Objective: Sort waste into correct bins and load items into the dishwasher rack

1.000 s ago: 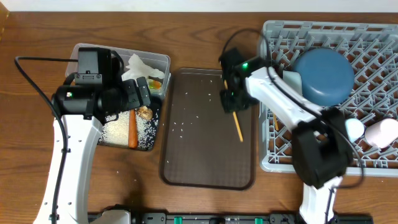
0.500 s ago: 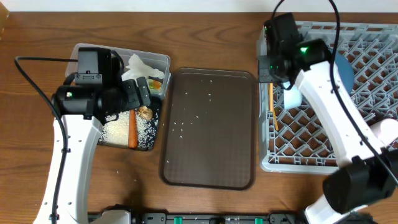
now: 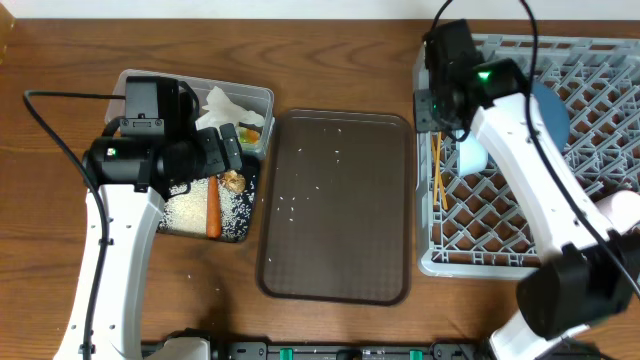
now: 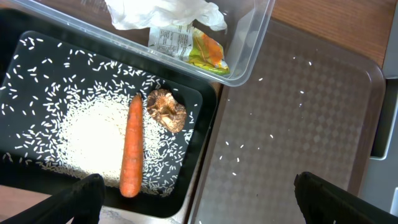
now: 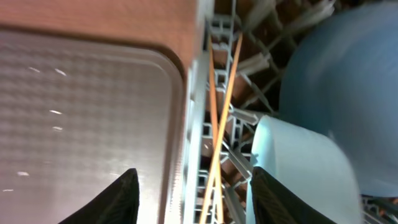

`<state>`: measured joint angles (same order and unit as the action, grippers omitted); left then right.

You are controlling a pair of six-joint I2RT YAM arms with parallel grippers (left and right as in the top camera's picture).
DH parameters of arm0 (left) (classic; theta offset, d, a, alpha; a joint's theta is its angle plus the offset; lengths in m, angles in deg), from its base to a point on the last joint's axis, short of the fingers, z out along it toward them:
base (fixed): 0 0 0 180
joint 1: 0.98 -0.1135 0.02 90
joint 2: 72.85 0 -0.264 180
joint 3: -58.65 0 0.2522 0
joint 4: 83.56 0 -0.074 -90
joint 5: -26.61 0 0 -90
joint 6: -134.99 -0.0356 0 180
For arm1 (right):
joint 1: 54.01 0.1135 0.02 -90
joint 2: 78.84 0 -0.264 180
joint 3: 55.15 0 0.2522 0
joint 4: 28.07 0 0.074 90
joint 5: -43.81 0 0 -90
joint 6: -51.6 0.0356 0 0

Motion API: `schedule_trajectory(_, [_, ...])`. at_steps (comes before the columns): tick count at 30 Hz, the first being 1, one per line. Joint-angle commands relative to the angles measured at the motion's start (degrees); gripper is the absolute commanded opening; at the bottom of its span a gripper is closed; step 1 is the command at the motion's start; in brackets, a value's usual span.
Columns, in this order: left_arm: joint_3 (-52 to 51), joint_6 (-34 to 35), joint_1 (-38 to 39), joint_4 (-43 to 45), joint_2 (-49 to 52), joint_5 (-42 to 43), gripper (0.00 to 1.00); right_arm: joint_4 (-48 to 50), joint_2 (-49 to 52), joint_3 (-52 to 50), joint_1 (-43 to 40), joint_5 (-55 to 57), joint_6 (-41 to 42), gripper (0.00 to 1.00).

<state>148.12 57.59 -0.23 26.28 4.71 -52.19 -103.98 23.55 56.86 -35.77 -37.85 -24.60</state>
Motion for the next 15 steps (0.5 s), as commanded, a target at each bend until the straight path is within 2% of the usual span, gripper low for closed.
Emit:
schedule_trajectory(1, [0.7,-0.7,-0.2,-0.1,-0.1,-0.3,0.98,0.1,-7.3,3.5,1.0,-2.7,-0.8,0.56])
schedule_trajectory(11, [0.7,-0.7,-0.2,-0.1,-0.1,-0.3,0.98,-3.0,-24.8,3.5,1.0,-2.8,-2.3,0.79])
schedule_trajectory(12, [0.7,-0.7,-0.2,-0.1,-0.1,-0.3,0.98,-4.2,-26.5,3.5,1.0,-2.9,-2.3,0.99])
schedule_trajectory(15, [0.7,-0.7,-0.2,-0.1,-0.1,-0.3,0.98,-8.0,-31.5,3.5,1.0,-2.9,-2.3,0.99])
